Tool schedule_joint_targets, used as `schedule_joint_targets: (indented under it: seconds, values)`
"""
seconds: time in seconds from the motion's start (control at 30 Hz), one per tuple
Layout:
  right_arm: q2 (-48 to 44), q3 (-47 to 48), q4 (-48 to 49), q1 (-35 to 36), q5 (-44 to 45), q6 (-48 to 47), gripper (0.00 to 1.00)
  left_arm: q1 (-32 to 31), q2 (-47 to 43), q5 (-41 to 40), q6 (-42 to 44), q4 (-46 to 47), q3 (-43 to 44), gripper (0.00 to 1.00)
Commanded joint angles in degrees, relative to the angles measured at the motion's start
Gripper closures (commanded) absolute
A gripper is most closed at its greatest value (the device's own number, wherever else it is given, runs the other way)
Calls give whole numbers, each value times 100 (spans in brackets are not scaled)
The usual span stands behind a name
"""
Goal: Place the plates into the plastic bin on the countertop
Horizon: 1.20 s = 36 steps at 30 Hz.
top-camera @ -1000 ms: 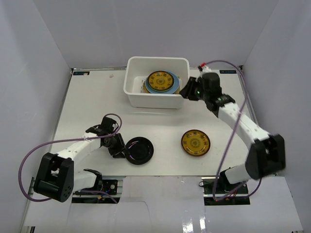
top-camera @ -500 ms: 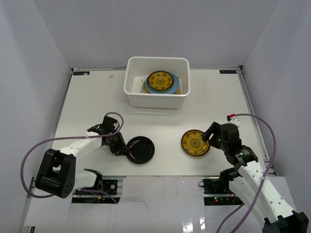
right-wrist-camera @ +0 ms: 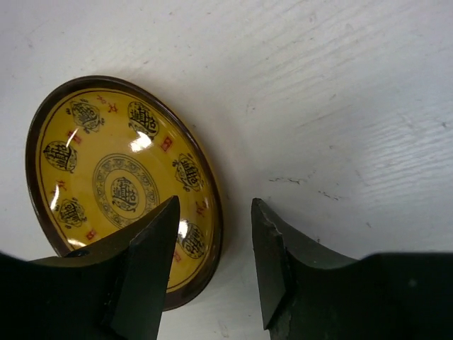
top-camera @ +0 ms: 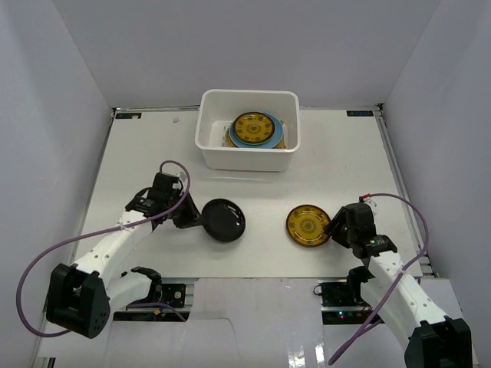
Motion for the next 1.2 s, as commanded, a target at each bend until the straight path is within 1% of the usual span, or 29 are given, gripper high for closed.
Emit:
schedule_joint_targets:
  seconds: [0.0,0.07,0.1,0.13,0.17,0.2,0.23,0.27,0.3,0.33,0.37,0.4,0.43,0.47,0.5,0.53,0.57,0.6,0.63,0.67,0.7,0.77,0.83,0.87,0.97,1.03,1.07,1.13,1.17]
  values:
    - [101,-194,645,-77,-536,63,49,-11,-630,191,57,90,853,100]
    - [197,-326,785,-129,-667,71,52,-11,-552,85,22,134,1591,100]
    - [258,-483,977,-173,-746,72,54,-3,-291,85,13,186,1846,100]
    - [276,-555,1075,-191,-852,115,58,-11,86,102,22,309,2370,100]
    - [276,-616,1163,-200,-887,150,60,-3,90,85,22,362,2637,100]
    - [276,-712,1286,-226,-905,177,63,-11,534,94,-13,406,2892,100]
    - [259,-731,1313,-218,-949,186,66,-3,773,146,-22,476,3155,100]
    - [233,-731,1322,-226,-958,195,72,-2,993,190,-13,625,3663,100]
    - [198,-731,1322,-226,-932,177,77,-2,1221,147,-22,670,3903,100]
    - [128,-696,1313,-235,-932,151,82,-2,1650,103,-57,714,4140,100]
    - [75,-670,1296,-235,-958,133,92,-2,1863,-37,-49,810,4386,100]
    - [22,-661,1304,-235,-1054,81,92,6,2083,-99,-57,837,4858,100]
    - [-57,-635,1348,-235,-1220,54,92,-2,2555,-126,-118,898,5098,100]
    - [-92,-582,1366,-235,-1413,37,92,-2,2829,-161,-101,960,5370,100]
    - [-127,-538,1357,-226,-1493,28,92,-2,3102,-274,-101,952,5964,100]
    - [-197,-485,1340,-226,-1590,10,92,-2,3383,-328,-110,925,6275,100]
    - [-242,-328,1287,-226,-1713,-7,92,6,4012,-406,-23,673,6635,100]
    - [-286,-231,1226,-218,-1740,-34,92,6,4332,-520,13,505,7326,100]
    - [-408,-117,1147,-209,-1758,-112,92,15,4622,-495,-4,338,7637,100]
    - [-479,128,1007,-217,-1775,-165,92,33,5173,-478,82,66,7945,100]
    - [-619,261,927,-218,-1775,-244,92,33,5405,-565,109,-32,8409,100]
    - [-725,664,761,-209,-1784,-411,92,33,5905,-653,118,-243,8781,100]
    - [-752,1007,733,-209,-1872,-586,92,42,6101,-759,145,-296,9072,100]
    - [-717,1409,725,-209,-1924,-622,92,42,6215,-750,162,-305,9099,100]
    - [-419,2009,829,-209,-1881,-711,92,42,6251,-741,232,-306,8977,100]
    - [-85,2440,1215,-200,-1811,-711,92,42,6207,-724,303,-314,8775,100]
    - [73,2564,1347,-200,-1750,-667,92,42,6198,-732,416,-306,8704,91]
    - [556,2888,1839,-200,-1723,-597,92,42,6207,-715,514,-358,8642,67]
    - [914,2986,1997,-200,-1662,-553,92,50,6172,-741,540,-358,8625,38]
